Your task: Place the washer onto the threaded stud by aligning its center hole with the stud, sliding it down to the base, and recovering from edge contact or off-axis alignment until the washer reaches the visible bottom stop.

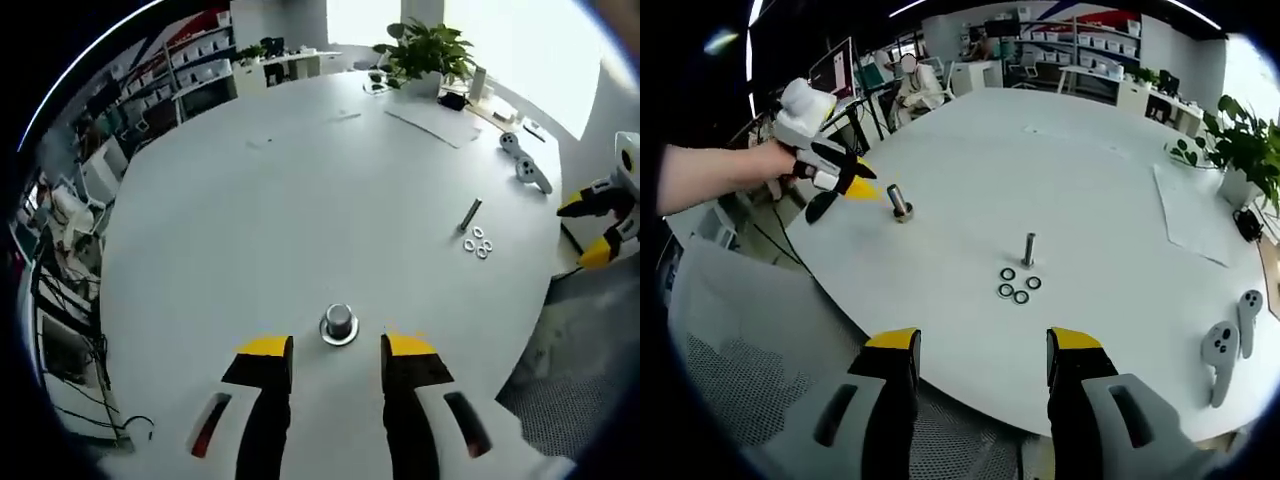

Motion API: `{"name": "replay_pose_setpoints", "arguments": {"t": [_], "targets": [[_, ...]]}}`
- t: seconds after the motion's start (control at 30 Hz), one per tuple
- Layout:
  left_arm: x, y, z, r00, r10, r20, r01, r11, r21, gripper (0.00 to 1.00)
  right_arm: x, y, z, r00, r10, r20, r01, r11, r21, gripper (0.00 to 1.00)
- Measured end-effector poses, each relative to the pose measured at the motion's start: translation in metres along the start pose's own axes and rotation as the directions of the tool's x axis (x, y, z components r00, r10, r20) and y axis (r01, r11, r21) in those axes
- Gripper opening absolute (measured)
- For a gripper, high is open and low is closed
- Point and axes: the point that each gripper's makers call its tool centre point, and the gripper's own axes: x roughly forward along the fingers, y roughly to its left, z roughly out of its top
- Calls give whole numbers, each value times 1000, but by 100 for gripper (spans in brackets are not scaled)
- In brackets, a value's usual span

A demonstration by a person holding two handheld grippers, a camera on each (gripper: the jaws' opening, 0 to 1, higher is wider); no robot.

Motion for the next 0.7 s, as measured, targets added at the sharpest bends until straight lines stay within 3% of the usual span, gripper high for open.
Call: {"name": "replay_pose_setpoints", "arguments": {"t": [0.3,0.7], "targets": [[-21,-9,-13,999,9,51,-6,998,-58,35,0,-1,-2,1000,-8,-9,8,1000,-8,53],[-49,-44,-7,992,-33,122,47,992,-113,35,0,-2,-3,1000,-18,-14,17,999,-35,53]]}}
